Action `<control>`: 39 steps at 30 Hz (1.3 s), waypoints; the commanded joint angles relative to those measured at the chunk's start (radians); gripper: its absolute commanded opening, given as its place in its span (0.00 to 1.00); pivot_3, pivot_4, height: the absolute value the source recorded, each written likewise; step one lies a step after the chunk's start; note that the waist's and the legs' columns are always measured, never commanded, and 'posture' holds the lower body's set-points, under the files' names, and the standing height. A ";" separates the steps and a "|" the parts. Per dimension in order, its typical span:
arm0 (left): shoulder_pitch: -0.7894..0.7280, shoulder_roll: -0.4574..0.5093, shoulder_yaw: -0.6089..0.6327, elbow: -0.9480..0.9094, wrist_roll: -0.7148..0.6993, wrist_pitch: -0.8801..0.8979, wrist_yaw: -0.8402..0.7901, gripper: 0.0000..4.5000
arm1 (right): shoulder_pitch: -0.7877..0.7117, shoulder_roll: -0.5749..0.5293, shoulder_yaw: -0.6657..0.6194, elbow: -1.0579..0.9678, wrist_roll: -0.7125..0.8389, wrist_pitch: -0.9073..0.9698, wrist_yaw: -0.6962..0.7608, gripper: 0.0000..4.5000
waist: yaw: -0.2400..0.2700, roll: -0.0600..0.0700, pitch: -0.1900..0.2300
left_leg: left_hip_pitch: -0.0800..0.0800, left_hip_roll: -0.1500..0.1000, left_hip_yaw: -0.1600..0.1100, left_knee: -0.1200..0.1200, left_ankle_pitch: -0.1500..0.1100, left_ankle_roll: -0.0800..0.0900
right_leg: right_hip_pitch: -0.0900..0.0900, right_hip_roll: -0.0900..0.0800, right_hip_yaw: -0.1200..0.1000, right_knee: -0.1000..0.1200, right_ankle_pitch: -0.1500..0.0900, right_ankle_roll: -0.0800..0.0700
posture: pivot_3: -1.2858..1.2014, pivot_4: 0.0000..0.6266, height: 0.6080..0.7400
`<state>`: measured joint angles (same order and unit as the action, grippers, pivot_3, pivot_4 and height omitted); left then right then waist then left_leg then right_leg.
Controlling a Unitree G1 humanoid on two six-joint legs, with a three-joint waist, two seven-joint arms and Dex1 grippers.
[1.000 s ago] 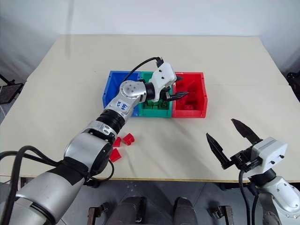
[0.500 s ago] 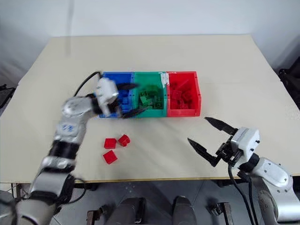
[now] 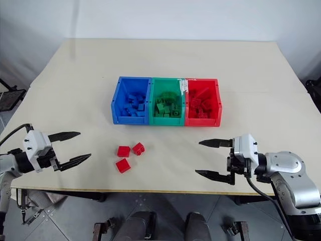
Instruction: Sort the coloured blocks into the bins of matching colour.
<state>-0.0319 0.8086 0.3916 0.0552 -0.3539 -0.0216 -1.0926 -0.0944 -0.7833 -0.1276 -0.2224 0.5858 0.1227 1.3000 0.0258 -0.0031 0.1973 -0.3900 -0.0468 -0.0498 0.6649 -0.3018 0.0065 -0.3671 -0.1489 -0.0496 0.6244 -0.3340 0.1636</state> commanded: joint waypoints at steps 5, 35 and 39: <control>-0.029 0.057 -0.165 -0.203 0.031 0.166 0.002 0.99 | 0.025 -0.006 -0.032 -0.022 -0.003 -0.019 -0.004 1.00 | -0.001 0.000 0.000 | 0.000 0.000 0.001 0.000 0.000 0.000 | 0.000 0.000 0.000 0.002 0.000 0.000 | 0.52 0.24 1.00; -0.410 -0.083 -0.601 -0.241 0.190 0.471 0.120 0.18 | 0.287 0.023 -0.112 -0.264 0.012 0.009 -0.214 1.00 | 0.000 0.000 0.000 | 0.000 0.001 0.003 0.000 0.000 0.000 | -0.001 0.002 0.001 0.003 0.000 0.000 | 0.52 0.24 1.00; -0.444 -0.129 -0.554 -0.214 0.146 0.436 0.118 0.18 | 0.283 0.027 -0.127 -0.252 0.009 0.003 -0.229 1.00 | 0.001 0.000 0.000 | 0.000 0.001 0.003 0.000 0.000 0.000 | -0.001 0.002 0.001 0.003 0.000 0.000 | 0.52 0.24 1.00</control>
<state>-0.4500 0.6922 -0.2018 -0.1475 -0.1737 0.4430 -0.9712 0.1870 -0.7681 -0.2191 -0.4599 0.5796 0.1363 1.0824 0.0270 -0.0030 0.1974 -0.3903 -0.0459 -0.0468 0.6650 -0.3019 0.0063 -0.3678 -0.1472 -0.0485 0.6272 -0.3339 0.1637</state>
